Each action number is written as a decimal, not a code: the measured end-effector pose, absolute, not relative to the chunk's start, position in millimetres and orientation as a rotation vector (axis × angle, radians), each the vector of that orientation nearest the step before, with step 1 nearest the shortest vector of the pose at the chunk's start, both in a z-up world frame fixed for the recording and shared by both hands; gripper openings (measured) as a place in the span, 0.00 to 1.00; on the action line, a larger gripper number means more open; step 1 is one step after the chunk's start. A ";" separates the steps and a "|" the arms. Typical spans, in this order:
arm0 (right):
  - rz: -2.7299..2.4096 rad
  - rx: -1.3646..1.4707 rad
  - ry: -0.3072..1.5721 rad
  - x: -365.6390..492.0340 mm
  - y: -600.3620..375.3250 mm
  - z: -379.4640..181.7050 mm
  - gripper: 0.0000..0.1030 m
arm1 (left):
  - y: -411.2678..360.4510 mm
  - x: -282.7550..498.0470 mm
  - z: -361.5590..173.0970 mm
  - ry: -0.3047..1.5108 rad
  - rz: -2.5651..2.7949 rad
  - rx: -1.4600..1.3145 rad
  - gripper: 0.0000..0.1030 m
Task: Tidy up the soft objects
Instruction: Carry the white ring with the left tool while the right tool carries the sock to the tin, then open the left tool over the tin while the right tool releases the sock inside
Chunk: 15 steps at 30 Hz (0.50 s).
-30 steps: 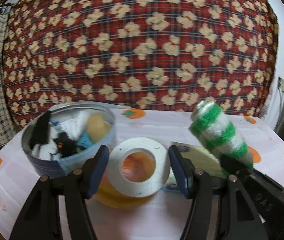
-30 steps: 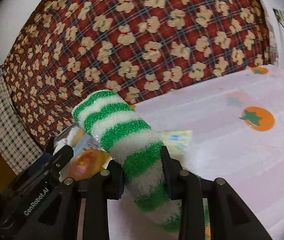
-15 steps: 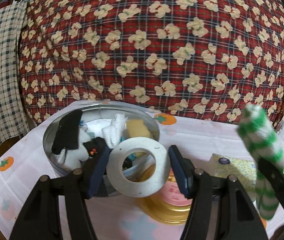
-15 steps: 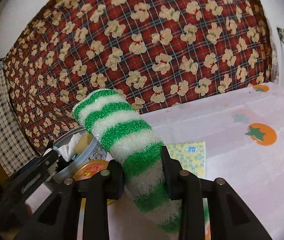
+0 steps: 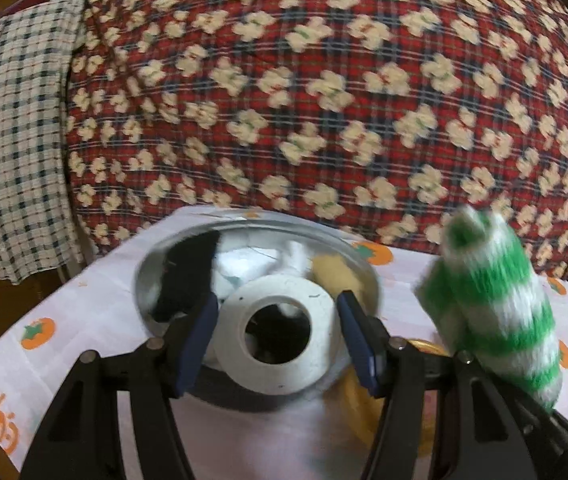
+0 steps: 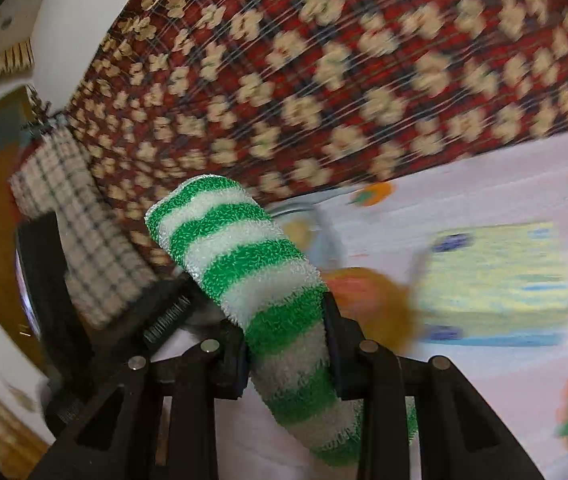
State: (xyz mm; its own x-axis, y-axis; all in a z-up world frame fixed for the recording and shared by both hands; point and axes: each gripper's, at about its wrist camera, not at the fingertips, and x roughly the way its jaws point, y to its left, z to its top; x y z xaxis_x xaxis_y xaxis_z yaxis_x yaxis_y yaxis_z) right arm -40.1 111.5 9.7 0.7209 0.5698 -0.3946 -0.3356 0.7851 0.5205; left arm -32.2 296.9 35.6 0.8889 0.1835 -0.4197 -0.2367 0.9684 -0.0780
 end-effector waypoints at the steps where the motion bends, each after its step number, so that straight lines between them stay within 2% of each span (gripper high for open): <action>1: 0.540 0.459 0.585 -34.7 119.4 11.1 0.32 | 304.0 -31.6 37.6 0.418 0.237 -0.132 0.59; 9: 0.631 0.509 0.651 42.1 195.4 12.0 0.33 | 346.2 -4.9 41.8 0.410 0.375 -0.110 0.59; 15: 0.521 0.372 0.596 83.4 220.3 7.5 0.33 | 354.4 35.5 24.7 0.457 0.418 -0.091 0.59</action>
